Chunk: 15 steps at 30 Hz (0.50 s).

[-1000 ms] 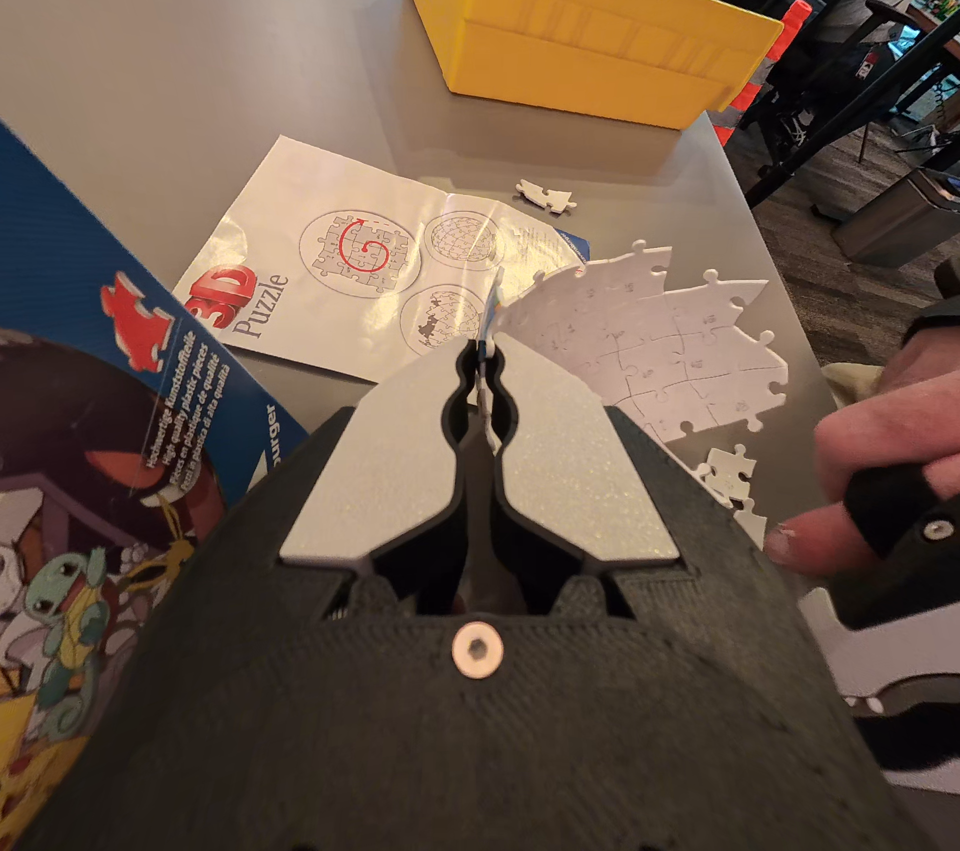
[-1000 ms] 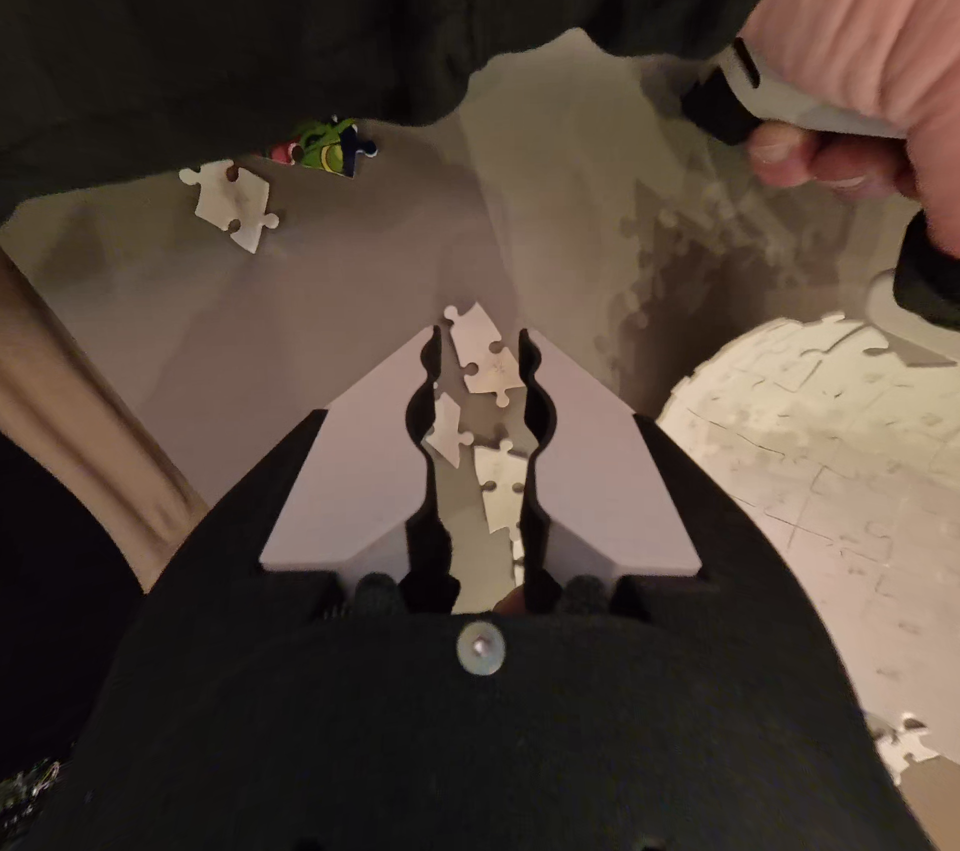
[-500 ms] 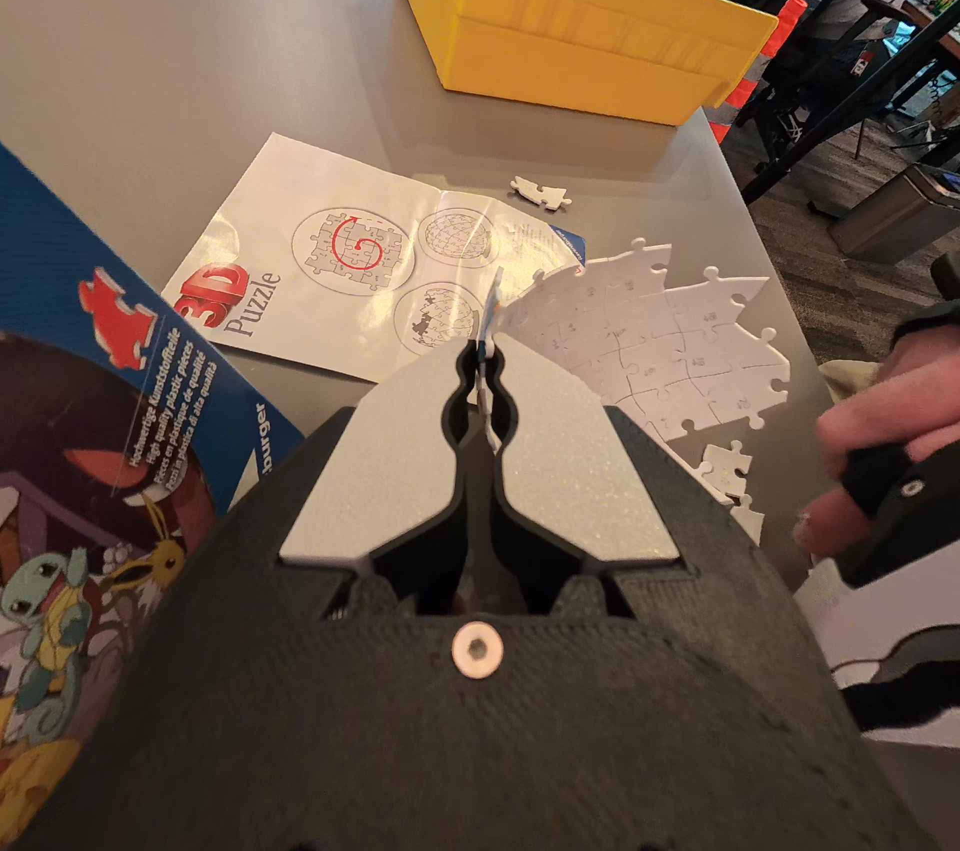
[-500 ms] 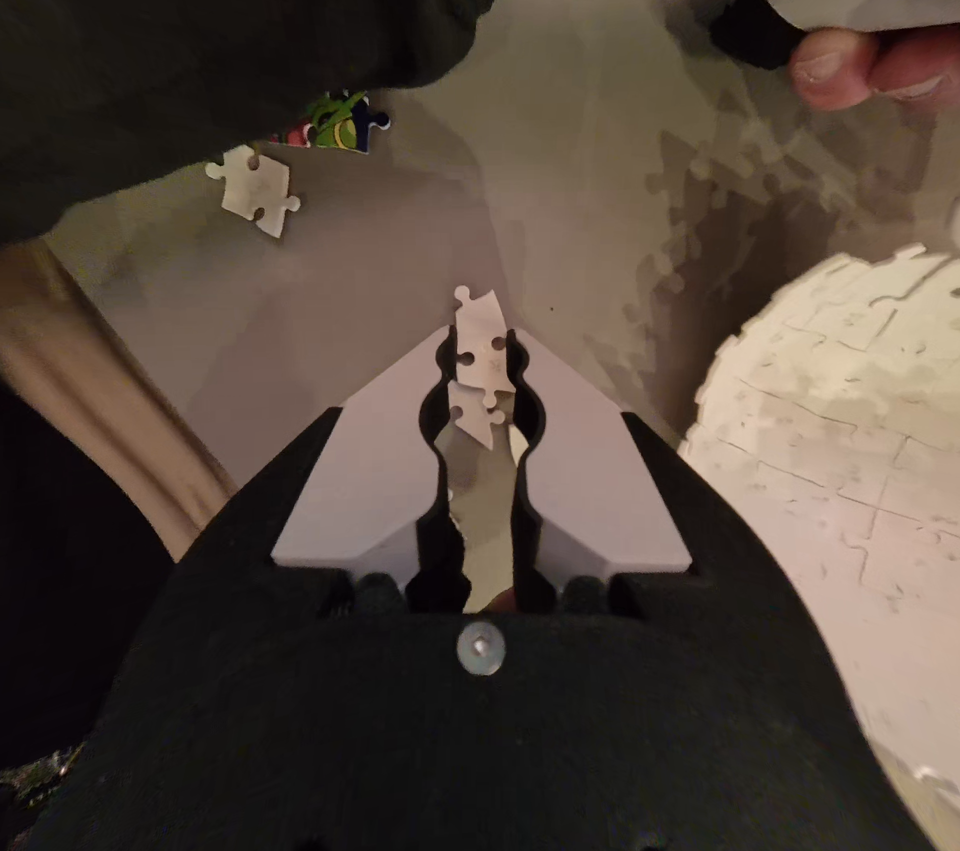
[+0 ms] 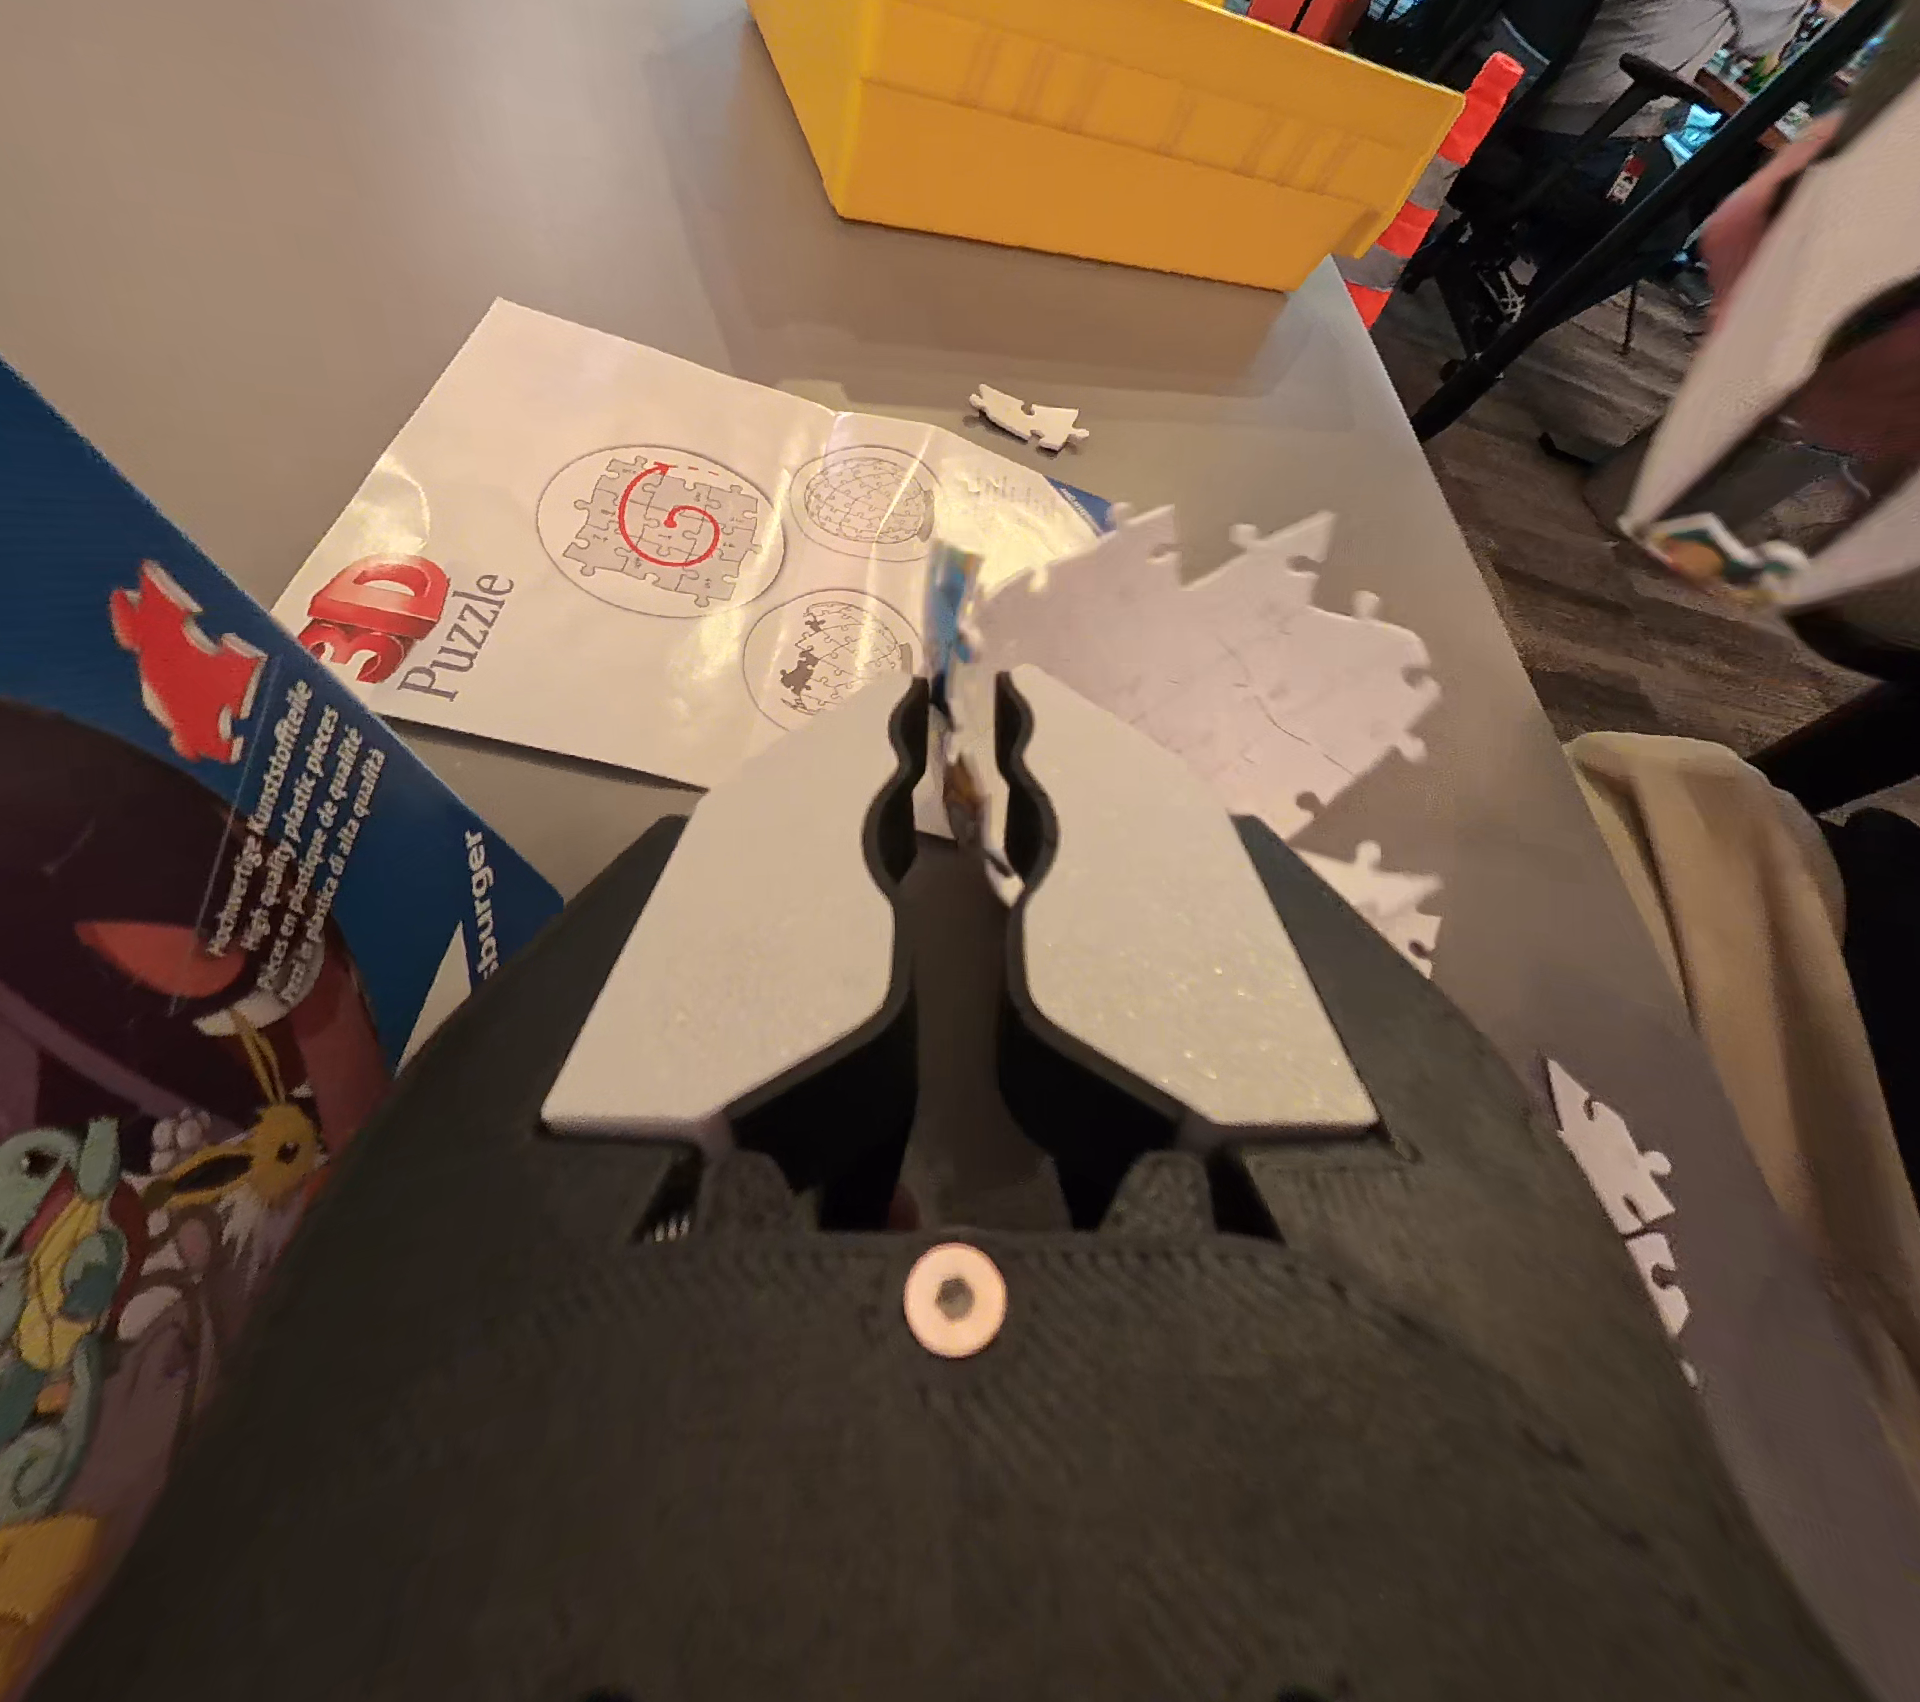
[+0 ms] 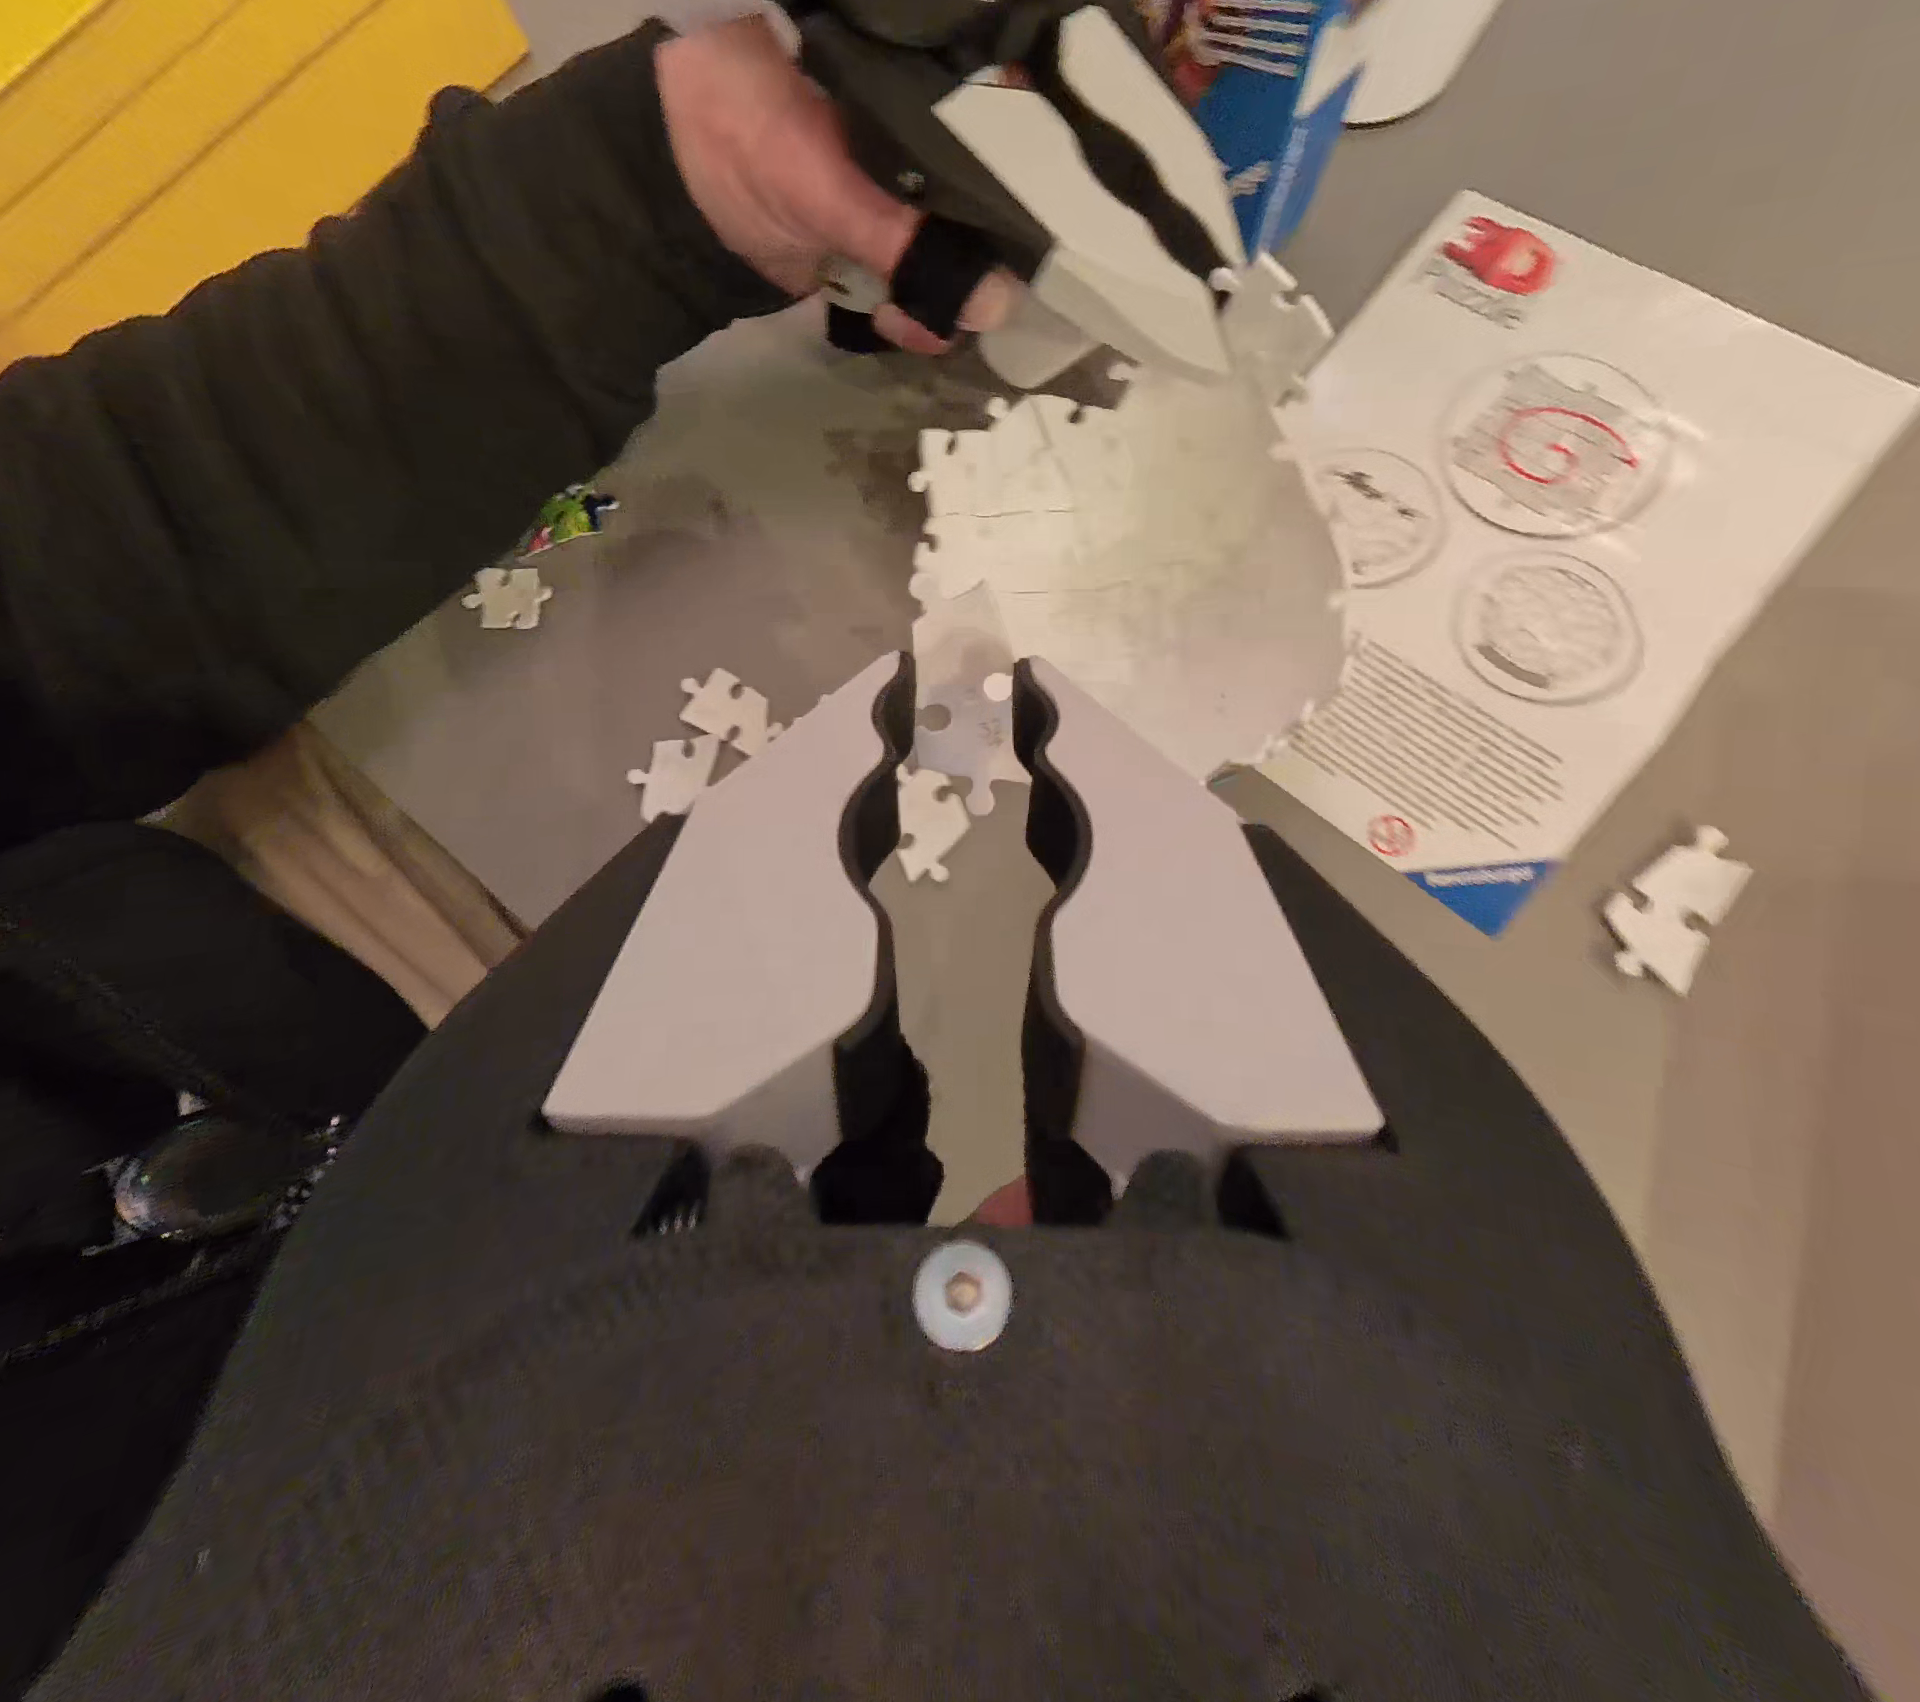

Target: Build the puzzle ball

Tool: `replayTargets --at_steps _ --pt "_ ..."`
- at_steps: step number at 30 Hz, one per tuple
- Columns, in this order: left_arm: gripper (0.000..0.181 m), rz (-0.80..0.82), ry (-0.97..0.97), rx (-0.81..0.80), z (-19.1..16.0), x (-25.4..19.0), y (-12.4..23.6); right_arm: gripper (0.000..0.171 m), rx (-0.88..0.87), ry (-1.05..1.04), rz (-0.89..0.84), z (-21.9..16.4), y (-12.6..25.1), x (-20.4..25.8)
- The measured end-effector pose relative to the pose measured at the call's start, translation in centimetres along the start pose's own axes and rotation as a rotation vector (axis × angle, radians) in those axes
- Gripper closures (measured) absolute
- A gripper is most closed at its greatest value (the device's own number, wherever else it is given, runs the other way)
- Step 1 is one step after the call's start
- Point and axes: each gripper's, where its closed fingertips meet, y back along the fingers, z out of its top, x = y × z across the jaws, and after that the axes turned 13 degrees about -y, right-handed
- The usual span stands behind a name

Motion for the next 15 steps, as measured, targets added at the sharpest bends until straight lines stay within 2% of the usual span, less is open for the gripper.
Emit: replayTargets --at_steps 11,15 --pt "0.16 0.024 -0.018 0.024 -0.1 0.2 0.5 0.155 -0.083 -0.054 0.069 2.3 -0.6 -1.6" --pt "0.151 0.029 -0.023 -0.012 0.8 0.1 1.2 0.155 -0.108 -0.08 0.104 3.3 -1.1 -1.9"
